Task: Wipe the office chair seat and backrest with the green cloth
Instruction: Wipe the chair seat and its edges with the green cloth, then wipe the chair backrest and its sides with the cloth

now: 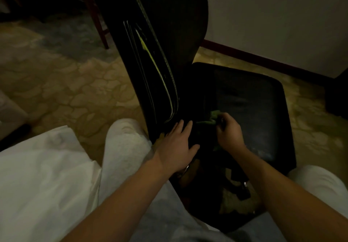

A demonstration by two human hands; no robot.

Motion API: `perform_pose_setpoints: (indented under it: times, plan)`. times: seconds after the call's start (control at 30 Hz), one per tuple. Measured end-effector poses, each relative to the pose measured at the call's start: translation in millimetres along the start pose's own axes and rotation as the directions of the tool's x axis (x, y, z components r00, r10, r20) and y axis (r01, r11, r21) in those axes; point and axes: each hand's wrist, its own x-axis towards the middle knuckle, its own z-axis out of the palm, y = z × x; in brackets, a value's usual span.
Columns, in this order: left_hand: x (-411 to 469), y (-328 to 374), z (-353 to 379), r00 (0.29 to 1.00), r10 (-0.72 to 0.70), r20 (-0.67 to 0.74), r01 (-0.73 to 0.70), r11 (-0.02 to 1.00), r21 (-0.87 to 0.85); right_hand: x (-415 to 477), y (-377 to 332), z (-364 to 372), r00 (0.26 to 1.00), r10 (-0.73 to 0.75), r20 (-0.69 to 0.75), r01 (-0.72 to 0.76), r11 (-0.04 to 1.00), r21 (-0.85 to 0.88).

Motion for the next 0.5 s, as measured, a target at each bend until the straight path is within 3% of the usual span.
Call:
perform_pose_setpoints:
  times: [0.07,0.13,0.23,0.3,0.33,0.43,0.5]
  plan:
    - [-4.3,0.6,-6.3,0.997,0.020,-0.071,-0.024,0.998,-0.060,-10.7,-9.7,-6.8,0.999,0.040,-0.019,-0.035,0.977,0.211]
    - [-10.9,1.8,-15.8,0.985,0.026,-0.172,-0.054,0.985,-0.162,-18.7,-20.7,-11.4,0.995,0.103,0.015,-0.099,0.887,0.451]
    - [-22.7,5.4,-33.1,0.939,0.001,-0.343,-0.128,0.928,-0.349,-20.4,-36.7,-17.4,0.945,0.255,0.203,-0.314,0.541,0.780]
    - [-31.5,10.9,-48.6,0.911,-0.051,-0.410,-0.179,0.846,-0.503,-20.0,-46.3,-24.5,0.892,0.285,0.351,-0.433,0.312,0.846]
    - [-36.6,15.1,-57.9,0.905,-0.084,-0.416,-0.189,0.798,-0.573,-20.3,-52.6,-28.8,0.875,0.274,0.399,-0.465,0.245,0.851]
    - [-46.8,19.6,-82.6,0.875,-0.149,-0.460,-0.257,0.663,-0.703,-23.6,-72.5,-39.1,0.863,0.177,0.473,-0.491,0.075,0.868]
    - [-50.4,17.3,-96.4,0.839,-0.181,-0.513,-0.306,0.623,-0.720,-26.4,-88.0,-44.1,0.875,0.113,0.471,-0.475,0.015,0.880]
